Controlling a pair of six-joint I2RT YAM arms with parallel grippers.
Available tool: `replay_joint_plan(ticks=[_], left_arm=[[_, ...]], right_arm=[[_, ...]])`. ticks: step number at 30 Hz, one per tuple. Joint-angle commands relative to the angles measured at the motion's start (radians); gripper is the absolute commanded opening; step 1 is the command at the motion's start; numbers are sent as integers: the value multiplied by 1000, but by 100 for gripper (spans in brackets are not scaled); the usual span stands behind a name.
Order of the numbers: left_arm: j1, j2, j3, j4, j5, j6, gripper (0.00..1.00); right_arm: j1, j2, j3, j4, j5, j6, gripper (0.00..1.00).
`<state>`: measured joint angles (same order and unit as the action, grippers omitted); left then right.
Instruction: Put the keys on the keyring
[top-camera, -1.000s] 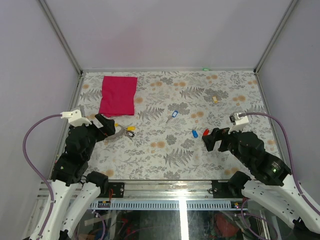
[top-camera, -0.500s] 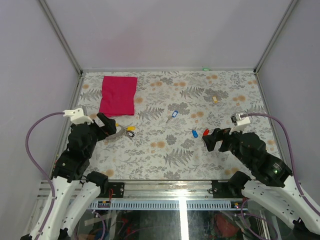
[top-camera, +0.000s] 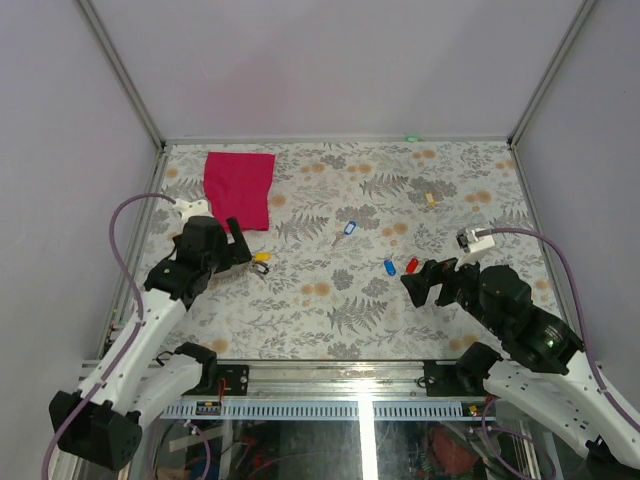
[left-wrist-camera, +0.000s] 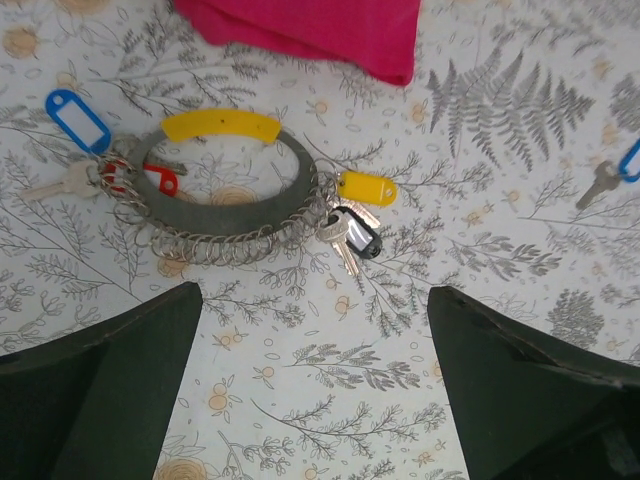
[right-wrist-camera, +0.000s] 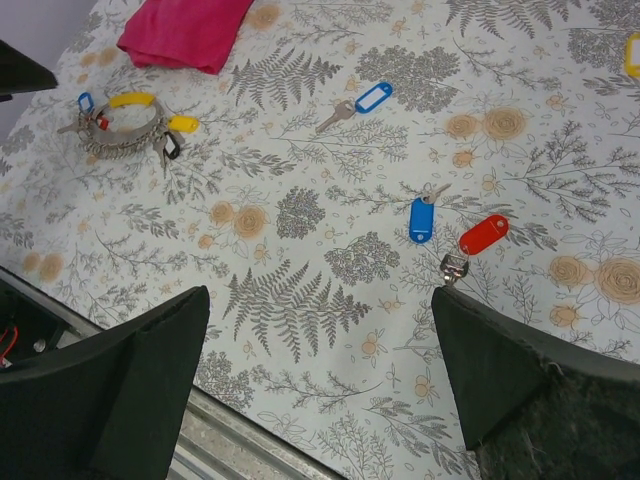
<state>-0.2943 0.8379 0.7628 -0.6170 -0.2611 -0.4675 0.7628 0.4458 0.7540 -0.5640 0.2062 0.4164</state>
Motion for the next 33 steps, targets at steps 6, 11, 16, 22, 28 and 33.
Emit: replay_joint_plan(ticks=[6, 11, 16, 22, 28, 33], left_arm=[[9, 244, 48, 166, 90, -11, 100], [70, 397, 58, 226, 170, -3, 100], [104, 478, 69, 262, 201, -17, 100], [128, 556, 87, 254, 232, -28, 100], [172, 616, 78, 282, 300, -30, 100], [194, 661, 84, 298, 345, -24, 100]], right_arm=[[-2, -40, 21, -3, -24, -22, 99], [-2, -50, 26, -21, -16, -13, 99], [-2, -73, 24, -34, -5, 0, 99], [-2, -81, 17, -31, -4, -1, 99], [-2, -84, 7, -25, -10, -2, 99], [-2, -87, 1, -18, -9, -5, 99]])
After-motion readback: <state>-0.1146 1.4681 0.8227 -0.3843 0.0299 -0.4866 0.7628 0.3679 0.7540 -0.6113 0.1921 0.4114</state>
